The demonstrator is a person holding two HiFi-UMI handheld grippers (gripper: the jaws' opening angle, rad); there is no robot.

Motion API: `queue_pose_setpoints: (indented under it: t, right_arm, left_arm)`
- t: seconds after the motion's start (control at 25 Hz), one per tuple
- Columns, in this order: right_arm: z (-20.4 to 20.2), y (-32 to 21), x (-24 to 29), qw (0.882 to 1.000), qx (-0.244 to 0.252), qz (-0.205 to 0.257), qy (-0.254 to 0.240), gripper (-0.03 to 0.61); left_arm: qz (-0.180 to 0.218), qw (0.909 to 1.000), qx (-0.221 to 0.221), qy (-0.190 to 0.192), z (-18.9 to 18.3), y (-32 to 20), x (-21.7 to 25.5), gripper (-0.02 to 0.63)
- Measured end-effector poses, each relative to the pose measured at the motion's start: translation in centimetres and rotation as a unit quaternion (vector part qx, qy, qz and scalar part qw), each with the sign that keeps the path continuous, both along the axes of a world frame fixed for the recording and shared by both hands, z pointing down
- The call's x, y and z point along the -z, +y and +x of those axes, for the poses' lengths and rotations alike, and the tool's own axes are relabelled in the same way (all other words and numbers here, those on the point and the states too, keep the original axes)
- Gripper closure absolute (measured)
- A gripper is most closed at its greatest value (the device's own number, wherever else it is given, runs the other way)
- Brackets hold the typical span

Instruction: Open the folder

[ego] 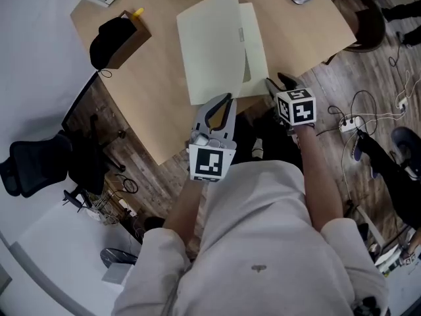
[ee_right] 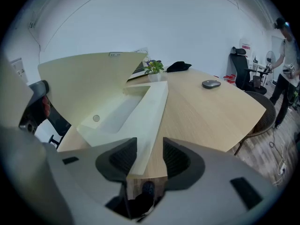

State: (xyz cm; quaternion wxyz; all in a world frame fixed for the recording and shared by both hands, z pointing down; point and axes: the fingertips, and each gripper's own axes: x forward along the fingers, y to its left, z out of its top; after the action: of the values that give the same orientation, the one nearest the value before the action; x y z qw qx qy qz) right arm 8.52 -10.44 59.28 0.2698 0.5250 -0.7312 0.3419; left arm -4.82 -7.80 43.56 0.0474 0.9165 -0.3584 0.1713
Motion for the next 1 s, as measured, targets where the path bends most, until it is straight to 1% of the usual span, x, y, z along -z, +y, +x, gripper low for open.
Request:
queue_pose_setpoints:
  t: [0.16, 0.28, 0.48, 0.64, 0.8, 1.0]
  right_arm:
    - [0.3, -0.1, 0.1, 1.0, -0.003, 0.001, 0.008, 0.408]
    - [0.4, -0.3, 0.1, 1.0, -0.002, 0.0, 0.012, 0.411]
    - [0.6, -0.6, 0.1, 1.0, 0.0, -0.004, 0.016, 0.411]
    - [0.7, -1.1, 0.1, 1.0, -0.001, -0.003, 0.023, 0.413]
    - [0.8, -1.5, 0.1, 0.999, -0.009, -0.008, 0.03, 0.414]
    - [1.1, -2.1, 0.2, 0.998, -0.019, -0.01, 0.054, 0.431]
  left_arm:
    - [0.011, 0.9991, 0.037, 0.018, -1.9, -0.3, 1.5, 0.594]
    - [0.016, 0.9968, 0.071, 0.035, -3.5, -0.6, 2.4, 0.598]
    - [0.019, 0.992, 0.117, 0.044, -6.1, -0.8, 3.1, 0.601]
    - [0.025, 0.986, 0.157, 0.051, -8.4, -1.0, 3.3, 0.601]
    - [0.027, 0.9811, 0.186, 0.045, -10.4, -0.8, 2.9, 0.603]
    - [0.023, 0.972, 0.226, 0.062, -12.7, -0.8, 3.1, 0.606]
